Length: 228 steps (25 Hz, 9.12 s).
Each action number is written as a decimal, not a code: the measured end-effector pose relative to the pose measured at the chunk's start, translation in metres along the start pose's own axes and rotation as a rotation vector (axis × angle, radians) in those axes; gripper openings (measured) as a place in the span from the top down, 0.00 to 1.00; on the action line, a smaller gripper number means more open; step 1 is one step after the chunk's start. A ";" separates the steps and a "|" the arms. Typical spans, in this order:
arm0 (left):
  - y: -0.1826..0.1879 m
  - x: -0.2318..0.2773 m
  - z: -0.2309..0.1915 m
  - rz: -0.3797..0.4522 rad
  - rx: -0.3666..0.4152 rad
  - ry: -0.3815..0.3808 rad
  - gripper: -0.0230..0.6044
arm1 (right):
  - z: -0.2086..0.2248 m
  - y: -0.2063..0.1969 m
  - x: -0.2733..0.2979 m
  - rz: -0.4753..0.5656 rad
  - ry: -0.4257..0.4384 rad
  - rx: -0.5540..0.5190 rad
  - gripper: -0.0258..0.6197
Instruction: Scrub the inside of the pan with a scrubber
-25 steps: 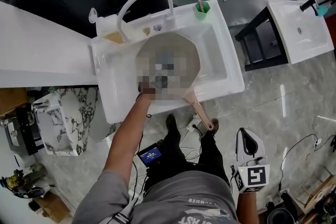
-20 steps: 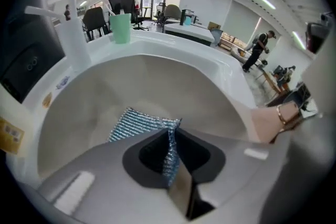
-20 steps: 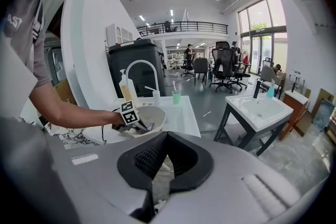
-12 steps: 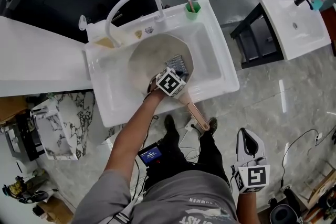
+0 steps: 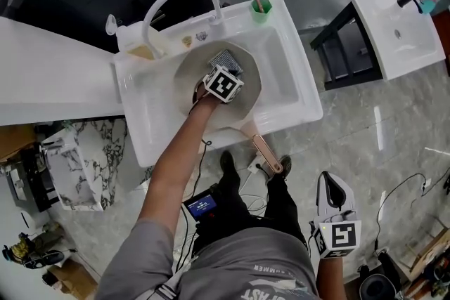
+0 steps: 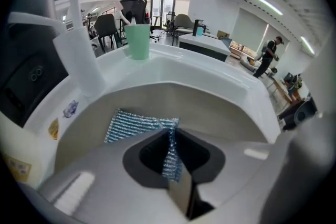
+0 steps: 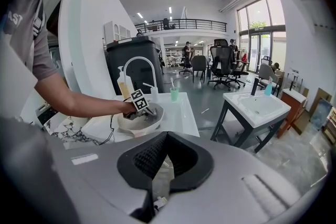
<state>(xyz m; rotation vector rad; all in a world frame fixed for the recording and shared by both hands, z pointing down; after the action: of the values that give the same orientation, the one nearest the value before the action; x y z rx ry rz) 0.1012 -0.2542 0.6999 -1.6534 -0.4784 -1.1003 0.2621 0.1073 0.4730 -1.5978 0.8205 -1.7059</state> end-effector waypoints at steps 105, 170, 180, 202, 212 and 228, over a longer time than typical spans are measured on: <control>-0.035 -0.101 0.035 0.044 -0.033 -0.065 0.93 | -0.038 0.025 -0.011 0.054 0.067 -0.073 0.96; -0.231 -0.248 -0.013 -0.046 -0.210 0.146 0.84 | -0.124 0.076 0.015 0.075 0.200 -0.232 0.96; -0.224 -0.283 -0.006 -0.015 -0.195 0.182 0.78 | -0.128 0.069 0.010 0.081 0.214 -0.229 0.96; -0.075 -0.458 0.047 0.650 -0.024 0.322 0.96 | -0.138 0.071 0.008 0.112 0.232 -0.209 0.96; -0.039 -0.488 0.094 0.851 0.023 0.251 0.96 | -0.139 0.078 -0.001 0.179 0.256 -0.194 0.96; -0.027 -0.468 0.136 0.887 0.013 0.160 0.96 | -0.144 0.099 -0.017 0.300 0.298 -0.157 0.96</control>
<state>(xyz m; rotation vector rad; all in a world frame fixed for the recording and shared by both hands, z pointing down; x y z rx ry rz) -0.0944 -0.0254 0.3158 -1.4958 0.3437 -0.5420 0.1238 0.0644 0.3747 -1.2533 1.2998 -1.7118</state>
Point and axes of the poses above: the fingertips, and each gripper's own axes: x forward along the fingers, z to its right, y out of its top, the point moved 7 cm from there along -x, backward along the fingers, and after that the axes turned 4 degrees about z, right-handed, at the moved point
